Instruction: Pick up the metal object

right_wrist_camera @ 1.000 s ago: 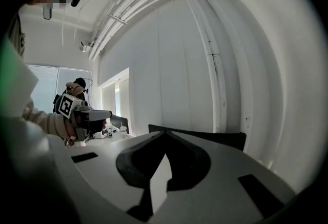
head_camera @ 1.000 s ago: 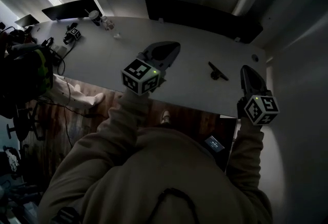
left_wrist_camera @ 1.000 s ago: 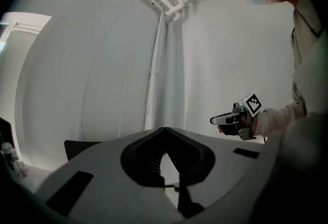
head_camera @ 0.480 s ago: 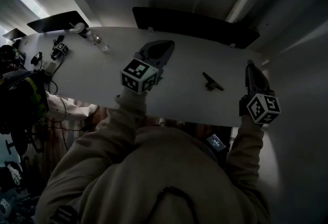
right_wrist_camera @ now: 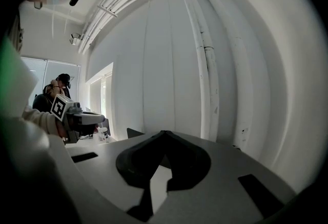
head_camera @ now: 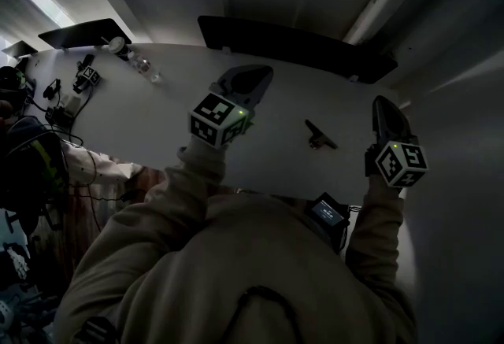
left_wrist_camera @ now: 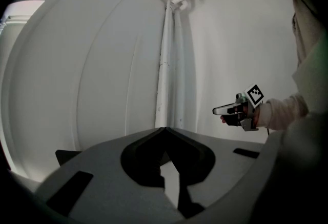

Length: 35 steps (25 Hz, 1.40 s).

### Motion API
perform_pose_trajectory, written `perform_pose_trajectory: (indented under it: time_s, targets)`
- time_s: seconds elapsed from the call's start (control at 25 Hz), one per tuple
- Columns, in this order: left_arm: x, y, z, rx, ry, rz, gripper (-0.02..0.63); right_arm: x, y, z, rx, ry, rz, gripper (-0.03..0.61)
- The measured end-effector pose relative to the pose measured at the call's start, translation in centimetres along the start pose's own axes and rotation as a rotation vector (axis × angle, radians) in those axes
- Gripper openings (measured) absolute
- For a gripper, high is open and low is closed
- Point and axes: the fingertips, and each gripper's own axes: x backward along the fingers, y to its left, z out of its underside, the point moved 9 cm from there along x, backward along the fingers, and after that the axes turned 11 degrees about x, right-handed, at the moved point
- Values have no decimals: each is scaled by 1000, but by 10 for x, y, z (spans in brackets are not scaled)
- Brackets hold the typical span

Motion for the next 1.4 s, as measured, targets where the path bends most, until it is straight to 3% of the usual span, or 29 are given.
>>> perform_pose_trajectory:
  time_s: [0.52, 1.4]
  targets:
    - [-24, 18, 17, 50, 54, 7, 0, -30, -11, 27, -19, 68, -26, 18]
    - [-49, 30, 94, 168, 173, 0, 0, -55, -6, 101, -63, 233, -63, 18]
